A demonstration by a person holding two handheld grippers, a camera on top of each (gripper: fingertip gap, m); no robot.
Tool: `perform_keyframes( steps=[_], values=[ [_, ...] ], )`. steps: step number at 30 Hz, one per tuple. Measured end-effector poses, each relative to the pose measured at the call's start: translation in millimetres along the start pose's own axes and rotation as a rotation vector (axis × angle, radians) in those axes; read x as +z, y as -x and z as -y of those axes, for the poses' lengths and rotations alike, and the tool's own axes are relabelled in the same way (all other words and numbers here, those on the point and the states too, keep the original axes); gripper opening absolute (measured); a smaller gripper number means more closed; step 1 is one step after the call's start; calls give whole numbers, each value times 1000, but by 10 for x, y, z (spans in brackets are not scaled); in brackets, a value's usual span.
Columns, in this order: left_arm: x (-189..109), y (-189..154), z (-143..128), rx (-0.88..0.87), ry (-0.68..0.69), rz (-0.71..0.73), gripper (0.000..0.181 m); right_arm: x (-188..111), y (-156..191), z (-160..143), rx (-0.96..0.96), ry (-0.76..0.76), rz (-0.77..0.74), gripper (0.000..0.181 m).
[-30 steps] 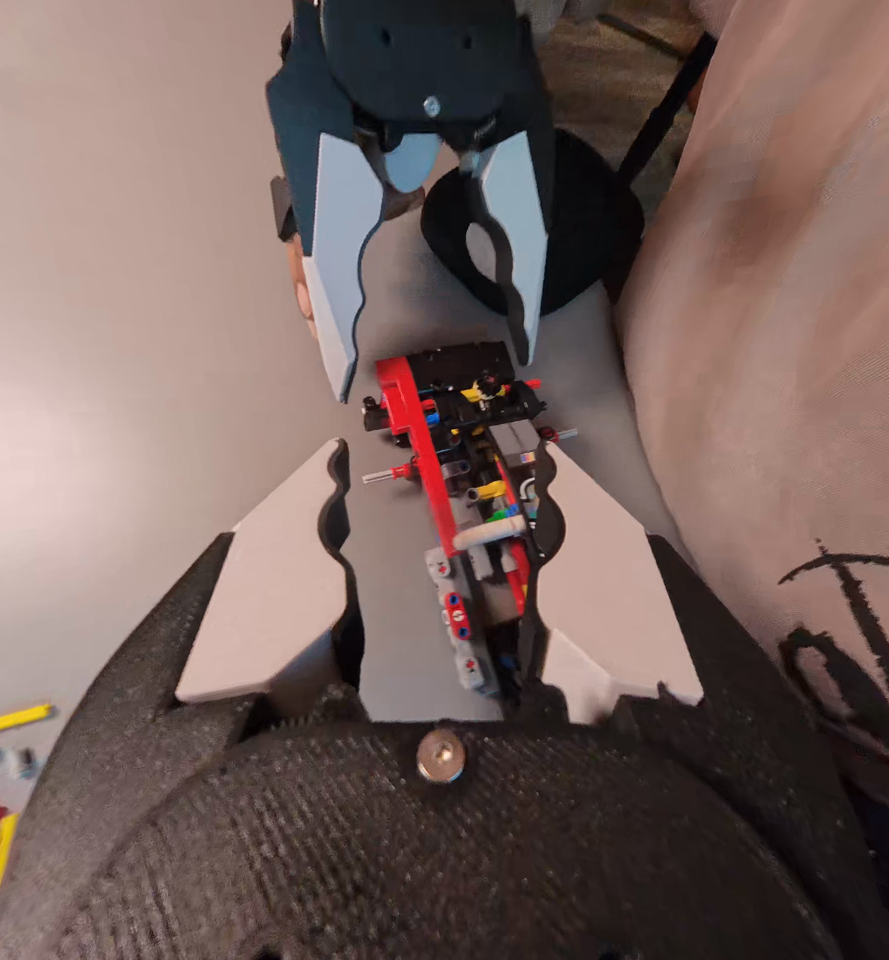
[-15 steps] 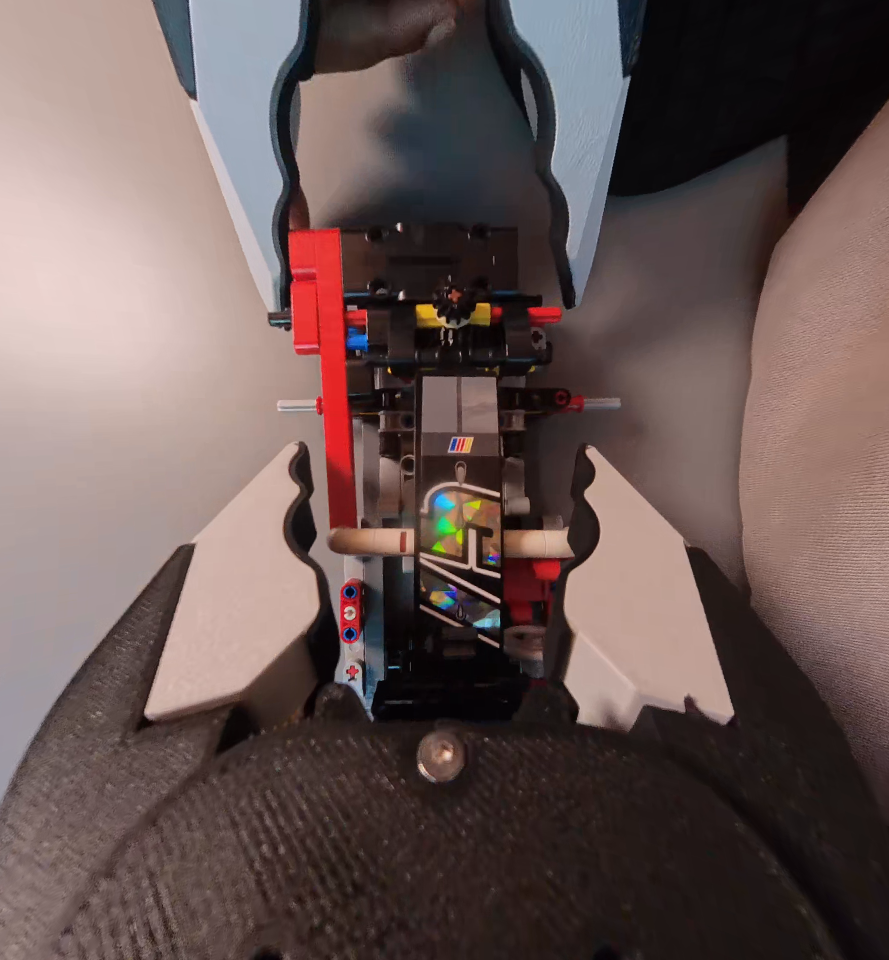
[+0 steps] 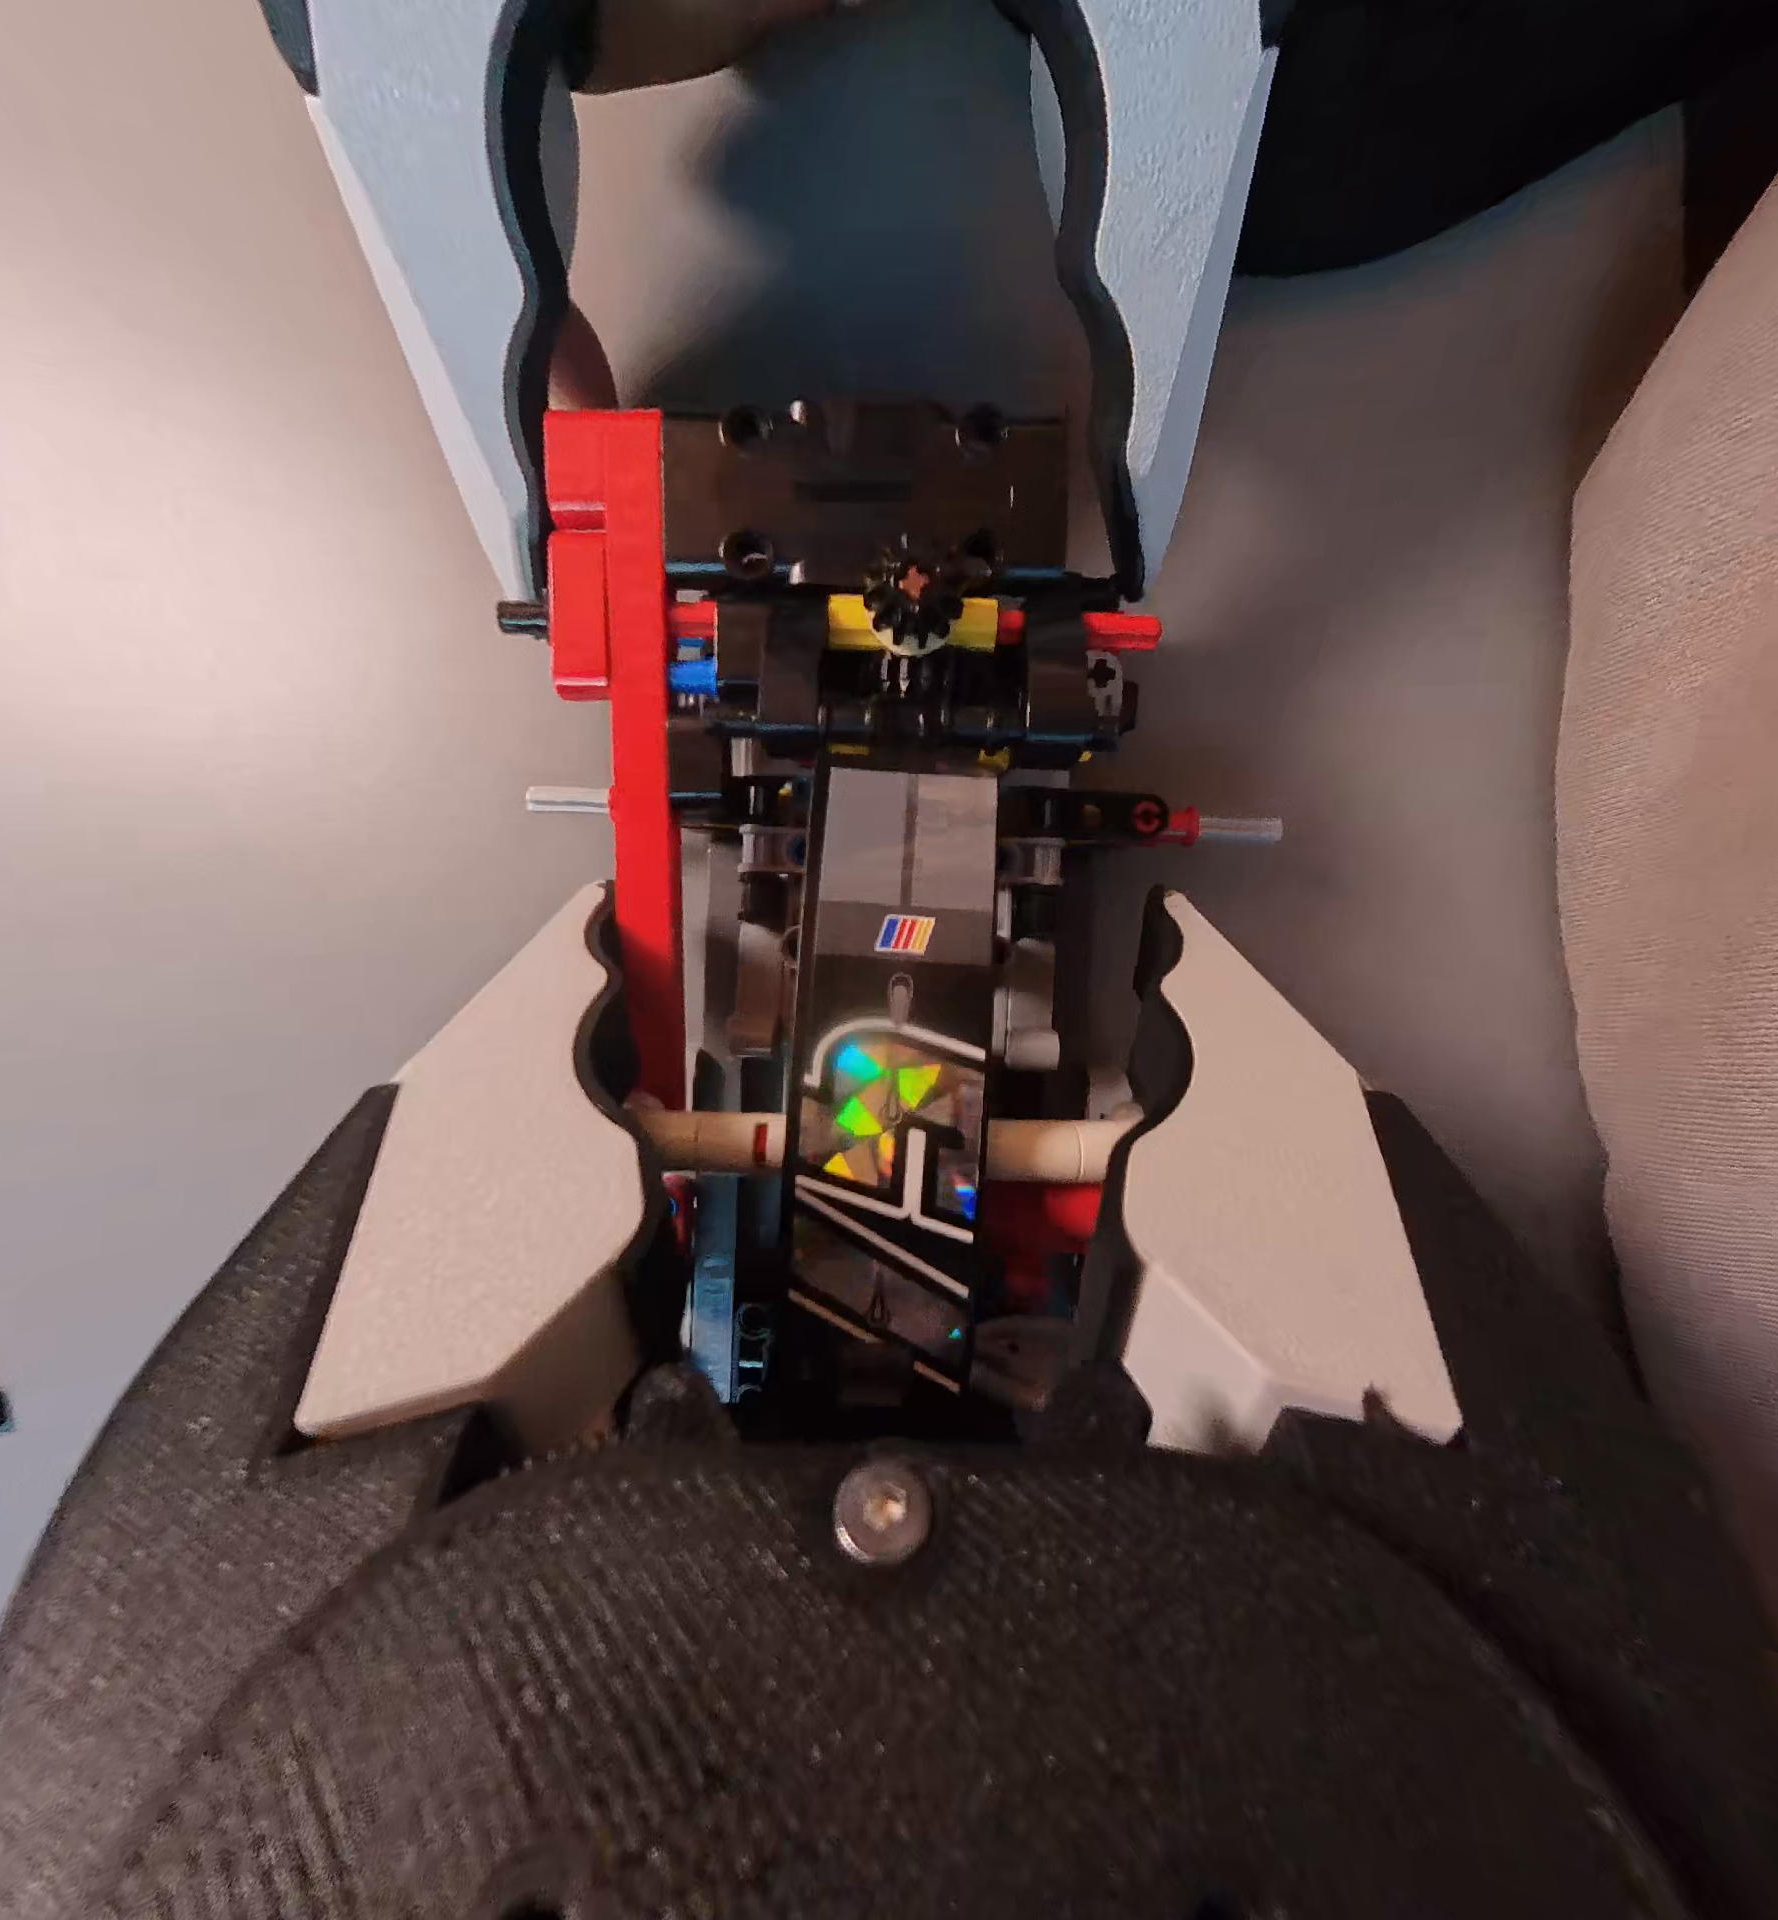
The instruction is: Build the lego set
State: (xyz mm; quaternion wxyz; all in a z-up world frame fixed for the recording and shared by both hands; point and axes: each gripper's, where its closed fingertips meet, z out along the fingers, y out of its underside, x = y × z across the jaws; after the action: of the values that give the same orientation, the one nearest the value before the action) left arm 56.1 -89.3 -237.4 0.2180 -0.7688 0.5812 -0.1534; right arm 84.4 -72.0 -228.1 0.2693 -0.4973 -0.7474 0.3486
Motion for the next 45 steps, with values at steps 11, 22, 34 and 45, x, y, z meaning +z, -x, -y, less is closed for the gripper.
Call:
perform_keyframes(
  steps=[11,22,34,45],
  values=[
    [-12,12,-42,-8,13,-21,97,28,48,26,38,-26,-73,97],
    [-105,239,-182,347,80,-46,99,18,141,18,40,68,-131,89],
    [-719,285,-554,288,13,267,85,53,-70,236,89,-100,-62,76],
    [-1102,-6,-920,-198,-109,510,59,447,-264,421,31,-74,70,86]
  ],
)
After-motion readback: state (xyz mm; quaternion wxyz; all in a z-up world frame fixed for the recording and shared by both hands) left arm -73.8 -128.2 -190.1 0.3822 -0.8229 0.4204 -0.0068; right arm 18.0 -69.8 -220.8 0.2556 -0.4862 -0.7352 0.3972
